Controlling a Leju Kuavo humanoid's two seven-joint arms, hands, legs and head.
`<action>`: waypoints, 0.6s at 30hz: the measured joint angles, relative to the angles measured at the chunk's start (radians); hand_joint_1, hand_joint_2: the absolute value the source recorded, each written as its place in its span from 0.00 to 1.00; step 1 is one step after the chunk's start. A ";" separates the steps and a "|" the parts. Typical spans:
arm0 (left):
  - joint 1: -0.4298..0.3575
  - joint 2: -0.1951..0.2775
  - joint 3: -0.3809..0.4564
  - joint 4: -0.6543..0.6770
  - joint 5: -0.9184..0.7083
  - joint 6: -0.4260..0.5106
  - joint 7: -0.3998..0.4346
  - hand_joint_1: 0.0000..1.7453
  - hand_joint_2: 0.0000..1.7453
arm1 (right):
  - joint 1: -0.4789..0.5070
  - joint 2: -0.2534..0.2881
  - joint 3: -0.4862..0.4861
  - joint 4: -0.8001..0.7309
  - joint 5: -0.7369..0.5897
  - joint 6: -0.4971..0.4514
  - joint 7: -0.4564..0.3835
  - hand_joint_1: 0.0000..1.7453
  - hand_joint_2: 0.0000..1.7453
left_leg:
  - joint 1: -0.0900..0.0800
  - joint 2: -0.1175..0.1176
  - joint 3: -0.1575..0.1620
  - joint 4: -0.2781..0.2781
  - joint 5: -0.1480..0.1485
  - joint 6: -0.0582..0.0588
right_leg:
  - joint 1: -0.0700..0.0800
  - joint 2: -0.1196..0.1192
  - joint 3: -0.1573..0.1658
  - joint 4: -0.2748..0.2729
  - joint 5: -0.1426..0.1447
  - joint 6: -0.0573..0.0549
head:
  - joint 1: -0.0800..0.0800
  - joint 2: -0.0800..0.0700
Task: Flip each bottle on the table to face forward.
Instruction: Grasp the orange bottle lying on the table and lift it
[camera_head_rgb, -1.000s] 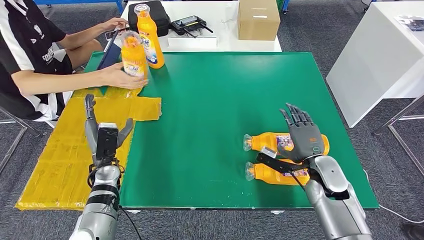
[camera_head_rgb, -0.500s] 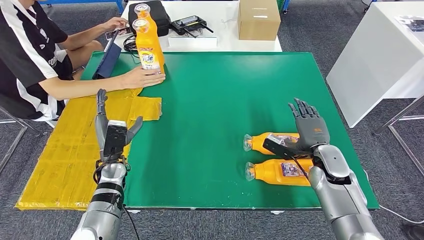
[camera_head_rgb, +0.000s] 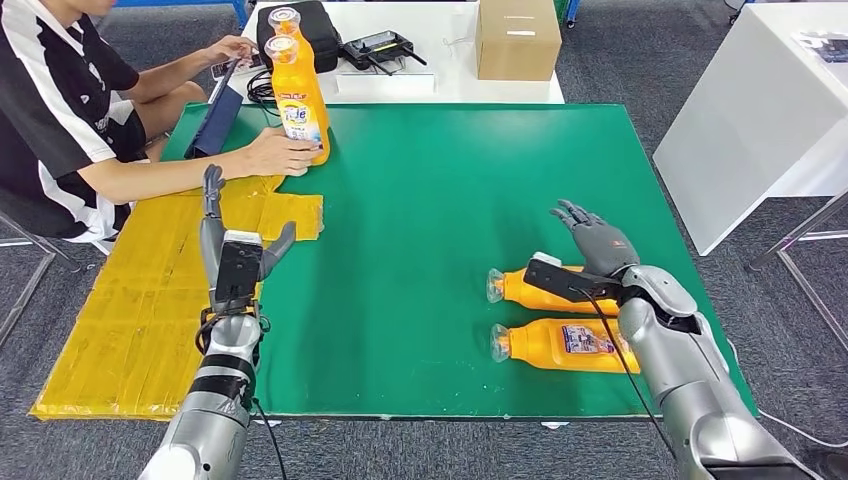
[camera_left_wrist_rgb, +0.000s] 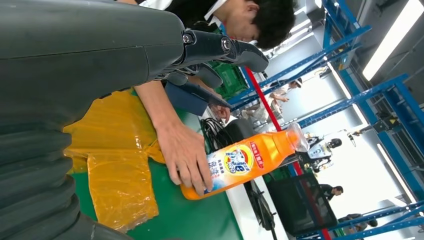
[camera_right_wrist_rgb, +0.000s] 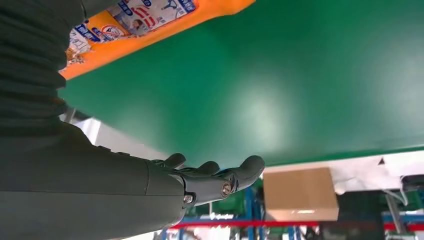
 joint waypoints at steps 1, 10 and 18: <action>-0.002 0.000 0.000 0.004 0.002 0.002 -0.002 0.00 1.00 | -0.006 -0.002 0.000 0.009 -0.011 0.008 -0.008 0.00 1.00 | 0.000 0.000 0.000 0.000 0.000 0.000 | 0.000 0.000 0.000 0.000 0.000 0.000 | 0.000 0.000; -0.015 0.003 0.001 0.035 0.020 0.012 -0.013 0.00 1.00 | -0.024 -0.017 0.020 0.039 -0.105 0.030 -0.006 0.00 1.00 | 0.000 0.000 0.000 0.000 0.000 0.000 | 0.000 0.000 0.000 0.000 0.000 0.000 | 0.000 0.000; -0.035 0.010 0.006 0.095 0.036 0.021 -0.026 0.00 1.00 | -0.029 -0.035 0.060 0.063 -0.149 0.021 0.016 0.00 1.00 | 0.000 0.000 0.000 0.000 0.000 0.000 | 0.000 0.000 0.000 0.000 0.000 0.000 | 0.000 0.000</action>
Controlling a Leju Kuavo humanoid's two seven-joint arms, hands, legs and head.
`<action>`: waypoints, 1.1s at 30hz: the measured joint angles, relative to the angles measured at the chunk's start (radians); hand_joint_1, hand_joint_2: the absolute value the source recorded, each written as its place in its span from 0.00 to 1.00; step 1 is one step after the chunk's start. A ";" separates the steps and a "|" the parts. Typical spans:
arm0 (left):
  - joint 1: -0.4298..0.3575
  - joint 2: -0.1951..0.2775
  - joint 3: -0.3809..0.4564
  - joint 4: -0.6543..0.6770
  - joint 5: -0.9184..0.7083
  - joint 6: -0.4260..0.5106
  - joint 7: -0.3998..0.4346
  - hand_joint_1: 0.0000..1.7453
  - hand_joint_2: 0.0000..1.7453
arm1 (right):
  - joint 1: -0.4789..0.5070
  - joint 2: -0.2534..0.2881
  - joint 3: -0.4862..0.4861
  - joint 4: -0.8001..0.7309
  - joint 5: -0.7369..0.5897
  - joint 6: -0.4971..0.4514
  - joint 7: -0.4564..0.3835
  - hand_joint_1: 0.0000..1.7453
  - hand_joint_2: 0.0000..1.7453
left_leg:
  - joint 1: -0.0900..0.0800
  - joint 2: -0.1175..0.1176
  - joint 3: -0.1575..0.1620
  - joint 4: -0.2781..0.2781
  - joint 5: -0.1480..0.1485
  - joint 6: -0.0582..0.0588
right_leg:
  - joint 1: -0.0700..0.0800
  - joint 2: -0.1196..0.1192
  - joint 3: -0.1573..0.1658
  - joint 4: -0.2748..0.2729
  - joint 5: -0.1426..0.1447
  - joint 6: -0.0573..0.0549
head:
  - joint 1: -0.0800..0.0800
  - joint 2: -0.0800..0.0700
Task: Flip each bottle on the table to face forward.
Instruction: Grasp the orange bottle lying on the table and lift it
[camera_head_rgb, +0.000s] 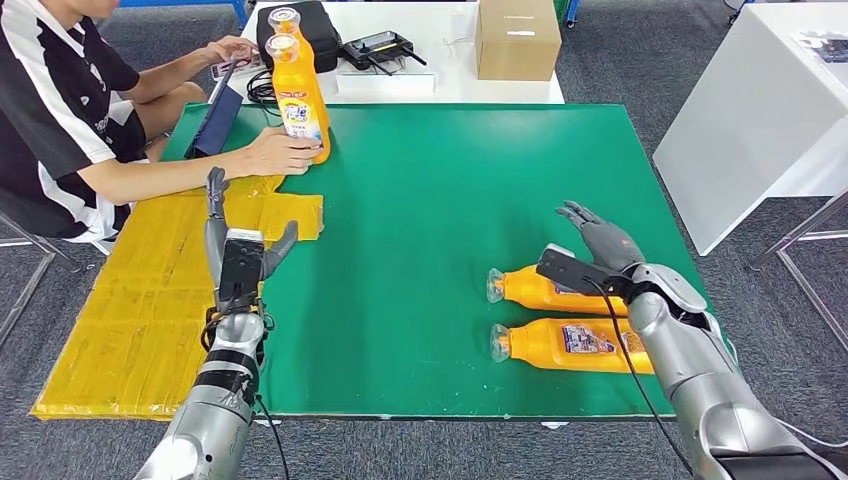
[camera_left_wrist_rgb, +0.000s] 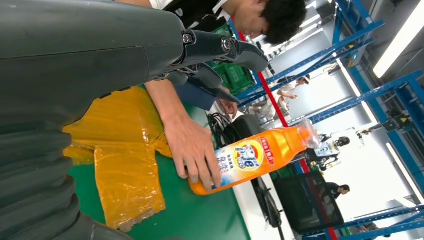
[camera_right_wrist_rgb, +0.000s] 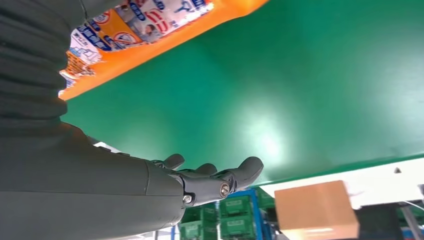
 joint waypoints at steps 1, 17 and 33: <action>-0.003 0.001 0.001 0.007 0.000 0.000 0.000 0.00 1.00 | 0.000 -0.002 0.005 0.004 -0.003 -0.001 0.005 0.00 1.00 | 0.000 0.000 0.000 0.000 0.000 0.000 | 0.000 0.000 0.000 0.000 0.000 0.000 | 0.000 0.000; -0.029 0.015 0.016 0.077 0.029 0.010 -0.006 0.00 1.00 | 0.021 -0.056 0.095 0.026 -0.089 0.064 -0.080 0.00 1.00 | 0.000 -0.001 0.000 0.000 0.000 0.000 | 0.000 0.000 0.000 0.000 0.000 0.000 | 0.000 0.000; -0.031 0.018 0.026 0.092 0.031 0.010 -0.006 0.00 1.00 | 0.041 -0.083 0.146 -0.008 -0.103 0.060 -0.058 0.00 1.00 | 0.000 -0.001 0.000 0.000 0.000 0.000 | 0.000 0.000 0.000 0.000 0.000 0.000 | 0.000 0.000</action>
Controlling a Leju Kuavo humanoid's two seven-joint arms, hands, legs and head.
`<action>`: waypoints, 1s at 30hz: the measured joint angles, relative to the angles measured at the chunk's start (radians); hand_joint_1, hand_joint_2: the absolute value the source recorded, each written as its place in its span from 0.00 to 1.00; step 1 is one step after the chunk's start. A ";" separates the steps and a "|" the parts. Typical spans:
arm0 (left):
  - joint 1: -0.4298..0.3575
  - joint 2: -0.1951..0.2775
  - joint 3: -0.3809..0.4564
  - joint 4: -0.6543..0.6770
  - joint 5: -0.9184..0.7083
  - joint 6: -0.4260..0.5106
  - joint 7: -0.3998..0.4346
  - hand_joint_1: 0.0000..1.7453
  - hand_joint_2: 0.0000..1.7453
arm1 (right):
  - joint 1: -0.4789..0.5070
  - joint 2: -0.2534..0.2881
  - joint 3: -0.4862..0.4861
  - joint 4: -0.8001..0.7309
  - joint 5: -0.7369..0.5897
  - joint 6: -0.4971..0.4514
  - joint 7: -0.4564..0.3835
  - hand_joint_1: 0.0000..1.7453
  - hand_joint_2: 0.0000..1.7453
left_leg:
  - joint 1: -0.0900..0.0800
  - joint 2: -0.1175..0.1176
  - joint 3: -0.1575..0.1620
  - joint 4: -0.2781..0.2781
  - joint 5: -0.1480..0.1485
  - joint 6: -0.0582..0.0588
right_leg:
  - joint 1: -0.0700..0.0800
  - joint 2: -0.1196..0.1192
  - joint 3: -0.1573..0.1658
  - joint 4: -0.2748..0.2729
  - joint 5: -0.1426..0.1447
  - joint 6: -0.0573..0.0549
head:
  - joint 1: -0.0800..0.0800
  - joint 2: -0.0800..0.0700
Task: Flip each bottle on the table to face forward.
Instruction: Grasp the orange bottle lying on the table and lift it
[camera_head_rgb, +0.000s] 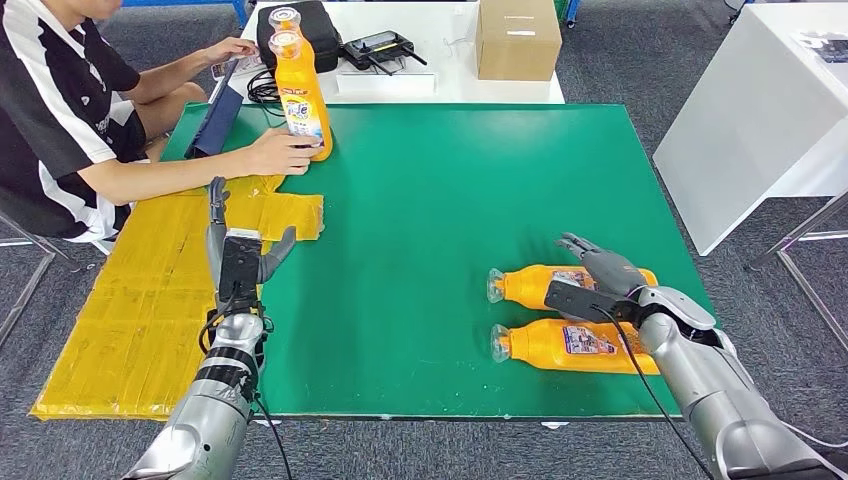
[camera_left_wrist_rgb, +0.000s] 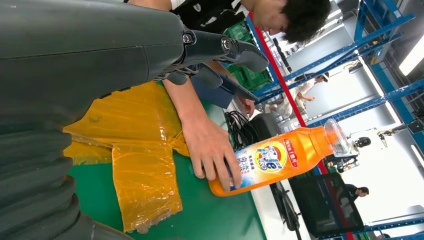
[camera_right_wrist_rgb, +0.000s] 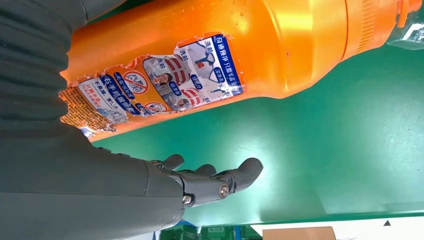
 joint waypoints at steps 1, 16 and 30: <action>0.000 0.000 0.000 0.000 0.000 0.000 0.000 0.00 1.00 | 0.000 0.000 0.000 0.000 0.000 0.000 0.000 0.00 1.00 | 0.000 0.000 0.000 0.000 0.000 0.000 | 0.000 0.000 0.000 0.000 0.000 0.000 | 0.000 0.000; 0.000 0.000 0.004 0.000 0.000 -0.006 0.000 0.00 1.00 | -0.001 -0.004 0.018 0.003 0.051 -0.077 0.096 0.00 1.00 | 0.000 0.000 0.000 0.000 0.000 0.000 | 0.000 0.000 0.000 0.000 0.000 0.000 | 0.000 0.000; -0.039 -0.012 -0.011 0.026 -0.005 -0.014 0.004 0.00 1.00 | -0.108 0.073 0.069 0.202 0.264 -0.065 0.275 0.01 1.00 | 0.000 0.000 0.000 0.000 0.000 0.000 | 0.000 0.000 0.000 0.000 0.000 0.000 | 0.000 0.000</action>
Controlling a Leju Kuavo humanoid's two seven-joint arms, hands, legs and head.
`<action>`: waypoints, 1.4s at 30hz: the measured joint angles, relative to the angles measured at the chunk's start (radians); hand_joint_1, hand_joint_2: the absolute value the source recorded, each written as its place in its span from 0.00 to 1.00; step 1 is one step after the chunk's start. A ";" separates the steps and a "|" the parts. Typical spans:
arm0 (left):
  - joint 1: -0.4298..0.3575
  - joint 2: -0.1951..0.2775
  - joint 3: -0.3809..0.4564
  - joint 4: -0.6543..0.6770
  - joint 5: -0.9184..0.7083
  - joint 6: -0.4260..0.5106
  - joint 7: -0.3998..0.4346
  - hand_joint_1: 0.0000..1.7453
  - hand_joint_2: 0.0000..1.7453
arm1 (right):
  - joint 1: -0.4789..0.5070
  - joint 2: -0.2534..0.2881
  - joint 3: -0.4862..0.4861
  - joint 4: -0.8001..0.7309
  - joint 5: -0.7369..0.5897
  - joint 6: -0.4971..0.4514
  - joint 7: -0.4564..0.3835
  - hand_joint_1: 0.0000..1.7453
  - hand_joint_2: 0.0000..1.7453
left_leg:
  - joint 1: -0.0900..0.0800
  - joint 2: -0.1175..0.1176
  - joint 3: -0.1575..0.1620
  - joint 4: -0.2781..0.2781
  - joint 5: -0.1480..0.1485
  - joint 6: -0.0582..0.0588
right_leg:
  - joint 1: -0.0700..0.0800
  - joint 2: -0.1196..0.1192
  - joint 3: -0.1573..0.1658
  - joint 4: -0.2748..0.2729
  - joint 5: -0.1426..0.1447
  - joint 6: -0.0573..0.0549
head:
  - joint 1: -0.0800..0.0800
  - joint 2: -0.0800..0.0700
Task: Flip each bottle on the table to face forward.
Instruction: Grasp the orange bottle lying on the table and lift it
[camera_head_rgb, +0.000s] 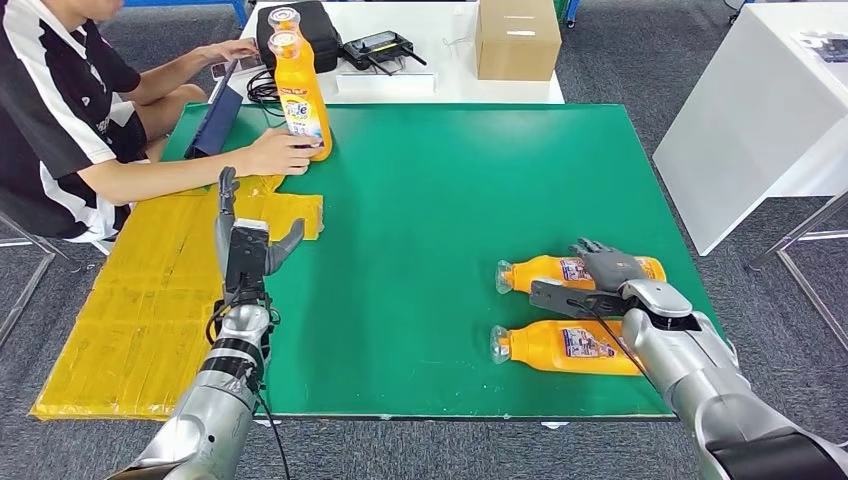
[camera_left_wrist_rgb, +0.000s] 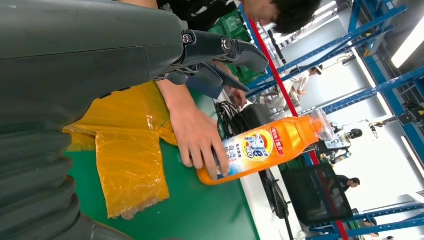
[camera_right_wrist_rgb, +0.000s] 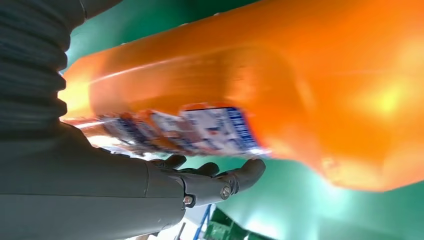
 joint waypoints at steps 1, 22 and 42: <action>-0.002 -0.001 -0.001 0.004 0.003 0.001 -0.001 0.00 1.00 | -0.006 0.005 0.004 0.011 0.005 0.006 0.000 0.05 1.00 | 0.000 0.000 0.000 0.000 0.000 0.000 | 0.000 0.000 0.000 0.000 0.000 0.000 | 0.000 0.000; -0.017 -0.007 -0.024 0.035 0.017 0.002 -0.004 0.00 1.00 | -0.046 0.024 0.033 0.085 0.023 0.037 -0.007 0.94 1.00 | 0.000 0.000 0.000 0.000 0.000 0.000 | 0.000 0.000 0.000 0.000 0.000 0.000 | 0.000 0.000; 0.095 -0.051 -0.086 -0.121 0.086 -0.369 0.100 0.00 1.00 | 0.282 0.252 -0.152 -0.431 0.256 -0.653 0.050 1.00 1.00 | 0.003 -0.004 -0.002 0.000 0.000 0.000 | 0.003 -0.004 -0.001 0.000 -0.001 -0.001 | 0.000 0.000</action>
